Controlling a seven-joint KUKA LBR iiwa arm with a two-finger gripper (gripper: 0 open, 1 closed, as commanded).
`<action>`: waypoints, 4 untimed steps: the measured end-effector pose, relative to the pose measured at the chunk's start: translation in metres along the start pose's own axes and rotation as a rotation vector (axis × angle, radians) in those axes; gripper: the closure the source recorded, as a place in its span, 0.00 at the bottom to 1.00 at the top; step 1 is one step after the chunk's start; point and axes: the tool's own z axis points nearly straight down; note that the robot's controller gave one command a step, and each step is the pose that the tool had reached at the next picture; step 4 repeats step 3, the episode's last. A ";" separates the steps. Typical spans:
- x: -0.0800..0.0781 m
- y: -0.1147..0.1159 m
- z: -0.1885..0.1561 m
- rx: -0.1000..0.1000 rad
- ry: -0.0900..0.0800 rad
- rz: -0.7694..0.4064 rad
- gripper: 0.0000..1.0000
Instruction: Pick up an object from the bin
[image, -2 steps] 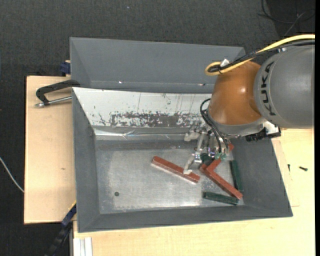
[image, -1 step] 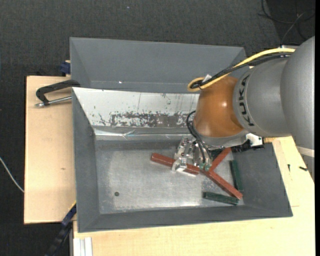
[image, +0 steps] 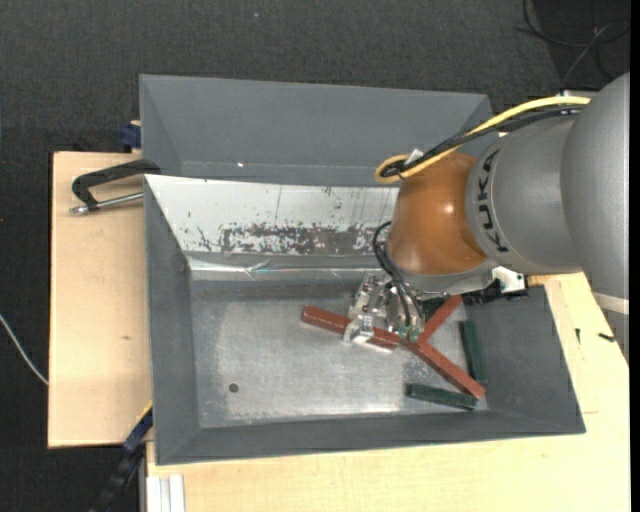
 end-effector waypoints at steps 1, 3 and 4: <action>0.004 0.008 -0.032 0.003 0.004 -0.012 1.00; -0.026 0.007 -0.147 0.001 -0.004 0.121 1.00; -0.026 0.007 -0.147 0.001 -0.004 0.121 1.00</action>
Offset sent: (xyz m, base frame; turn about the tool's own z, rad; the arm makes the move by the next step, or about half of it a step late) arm 0.0252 0.0005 0.1458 0.1234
